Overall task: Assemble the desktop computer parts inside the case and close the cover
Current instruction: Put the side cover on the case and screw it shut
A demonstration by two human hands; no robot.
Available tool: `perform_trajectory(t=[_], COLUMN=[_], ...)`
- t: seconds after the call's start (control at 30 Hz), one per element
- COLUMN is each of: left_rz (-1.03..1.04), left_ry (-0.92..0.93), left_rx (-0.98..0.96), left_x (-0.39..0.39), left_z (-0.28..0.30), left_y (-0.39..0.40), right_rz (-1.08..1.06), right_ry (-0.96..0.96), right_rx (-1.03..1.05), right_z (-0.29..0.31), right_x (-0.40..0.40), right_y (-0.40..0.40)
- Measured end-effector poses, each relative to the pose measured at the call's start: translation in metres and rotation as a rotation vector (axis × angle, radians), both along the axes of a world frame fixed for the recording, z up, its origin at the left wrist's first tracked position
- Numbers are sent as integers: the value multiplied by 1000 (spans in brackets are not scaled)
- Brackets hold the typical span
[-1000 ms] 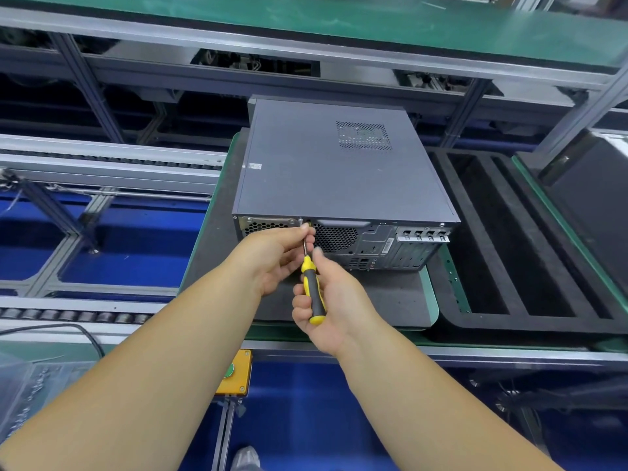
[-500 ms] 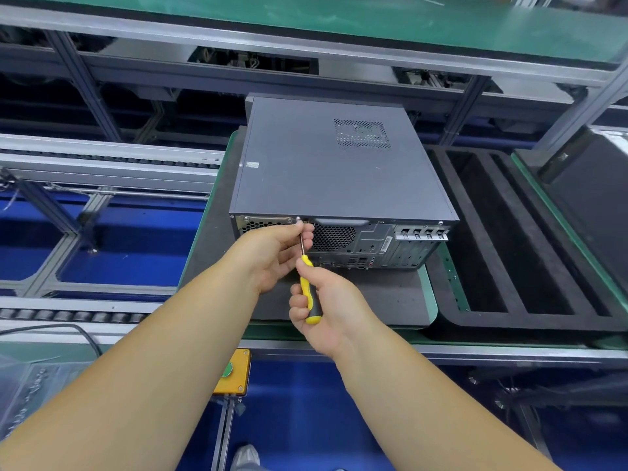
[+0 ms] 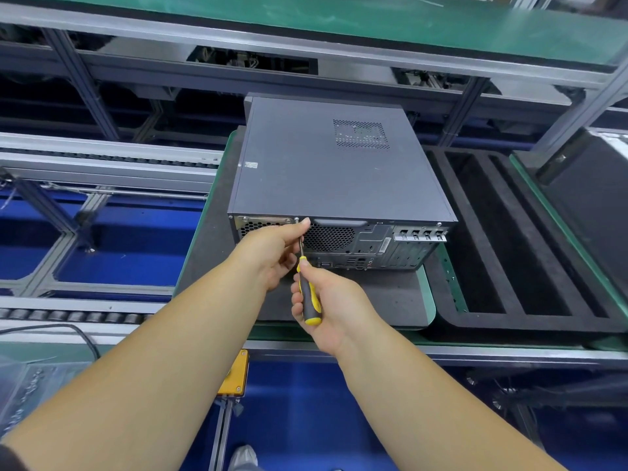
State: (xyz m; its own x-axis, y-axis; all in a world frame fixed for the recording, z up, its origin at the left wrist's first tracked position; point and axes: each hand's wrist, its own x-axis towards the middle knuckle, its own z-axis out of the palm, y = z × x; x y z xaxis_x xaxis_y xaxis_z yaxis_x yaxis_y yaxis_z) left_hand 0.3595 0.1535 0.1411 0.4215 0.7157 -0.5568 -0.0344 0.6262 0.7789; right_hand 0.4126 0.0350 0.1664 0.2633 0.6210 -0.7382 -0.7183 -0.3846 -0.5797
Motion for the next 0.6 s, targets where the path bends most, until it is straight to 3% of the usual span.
perform_trajectory(t=[0.17, 0.27, 0.43, 0.6], left_rz=[-131, -108, -68, -95], left_ry=[-34, 12, 40, 19], left_rx=[42, 65, 32, 49], left_x=[-11, -11, -5, -9], left_z=[0, 0, 1, -1], left_y=[-2, -2, 1, -1], right_rz=[-20, -22, -8, -1], right_ry=[56, 96, -16, 80], right_rx=[-56, -11, 18, 4], right_z=[-1, 0, -4, -3], right_x=[-1, -4, -5, -6], right_y=[2, 4, 3, 5])
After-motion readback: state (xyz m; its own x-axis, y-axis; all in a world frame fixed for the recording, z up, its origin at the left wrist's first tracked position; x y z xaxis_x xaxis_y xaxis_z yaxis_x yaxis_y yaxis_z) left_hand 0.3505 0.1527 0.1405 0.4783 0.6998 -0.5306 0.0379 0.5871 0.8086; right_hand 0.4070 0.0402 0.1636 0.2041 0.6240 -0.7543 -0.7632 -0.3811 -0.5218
